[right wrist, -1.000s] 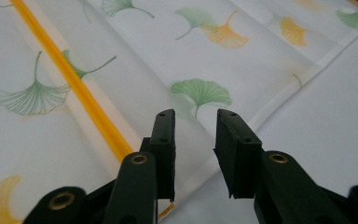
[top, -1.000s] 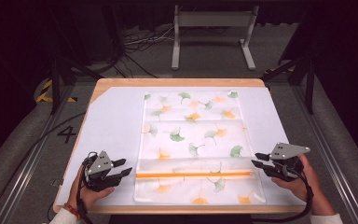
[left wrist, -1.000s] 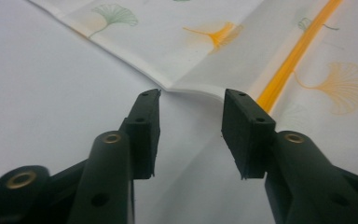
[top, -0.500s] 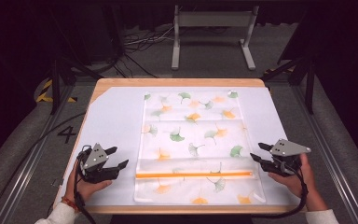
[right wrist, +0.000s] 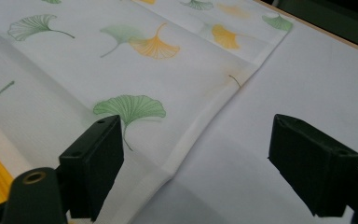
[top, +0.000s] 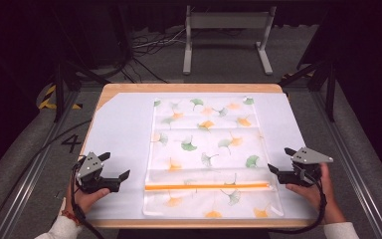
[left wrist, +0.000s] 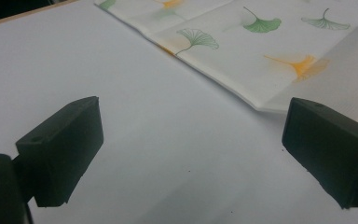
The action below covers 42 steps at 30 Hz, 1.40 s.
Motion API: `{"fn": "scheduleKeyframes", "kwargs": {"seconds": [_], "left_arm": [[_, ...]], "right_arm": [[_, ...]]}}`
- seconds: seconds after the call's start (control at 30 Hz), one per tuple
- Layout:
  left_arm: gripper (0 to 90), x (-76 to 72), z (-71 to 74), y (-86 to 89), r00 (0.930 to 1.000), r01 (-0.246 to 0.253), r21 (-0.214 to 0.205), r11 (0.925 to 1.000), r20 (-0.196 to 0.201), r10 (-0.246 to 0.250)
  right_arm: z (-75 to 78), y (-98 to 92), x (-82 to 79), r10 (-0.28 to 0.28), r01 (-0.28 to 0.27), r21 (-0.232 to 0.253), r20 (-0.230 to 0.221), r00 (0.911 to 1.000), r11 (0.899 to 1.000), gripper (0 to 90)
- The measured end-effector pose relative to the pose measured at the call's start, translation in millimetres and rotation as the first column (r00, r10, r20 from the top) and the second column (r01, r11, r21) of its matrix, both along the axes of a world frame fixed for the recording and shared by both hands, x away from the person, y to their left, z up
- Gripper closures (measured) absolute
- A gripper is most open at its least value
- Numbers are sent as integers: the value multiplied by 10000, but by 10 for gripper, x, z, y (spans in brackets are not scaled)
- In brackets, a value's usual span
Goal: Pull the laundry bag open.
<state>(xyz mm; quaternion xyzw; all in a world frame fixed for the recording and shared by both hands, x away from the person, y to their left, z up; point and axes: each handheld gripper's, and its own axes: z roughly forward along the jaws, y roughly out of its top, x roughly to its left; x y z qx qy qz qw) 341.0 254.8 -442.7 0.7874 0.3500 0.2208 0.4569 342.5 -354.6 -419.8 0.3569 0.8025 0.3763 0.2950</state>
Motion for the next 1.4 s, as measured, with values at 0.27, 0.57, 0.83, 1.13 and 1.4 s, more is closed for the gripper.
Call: {"fn": "scheduleKeyframes", "kwargs": {"seconds": [0.27, 0.57, 0.83, 1.13, 1.4], "left_arm": [[62, -26, -27, -12, 9996, 278, 82, 9996, -7, -278], [63, 4, -49, -70, 9995, 309, 373, 9988, -94, -305], [60, 22, -50, -92, 9994, 302, 464, 9985, -159, -295], [66, 36, -56, -98, 9996, 204, 668, 9976, -197, -191], [66, 43, -65, -96, 9996, 146, 641, 9978, -232, -131]], "right_arm": [[4, 1, -41, -196, 193, 183, 183, 9996, 9996, 160], [-16, -17, -42, -378, 375, 185, 193, 9991, 9991, 143], [-23, -31, -59, -483, 482, 53, 239, 9985, 9988, 143], [-32, -19, -56, -475, 477, -90, 235, 9986, 9988, 142], [-28, -23, -52, -486, 489, -85, 257, 9985, 9988, 145]]}}
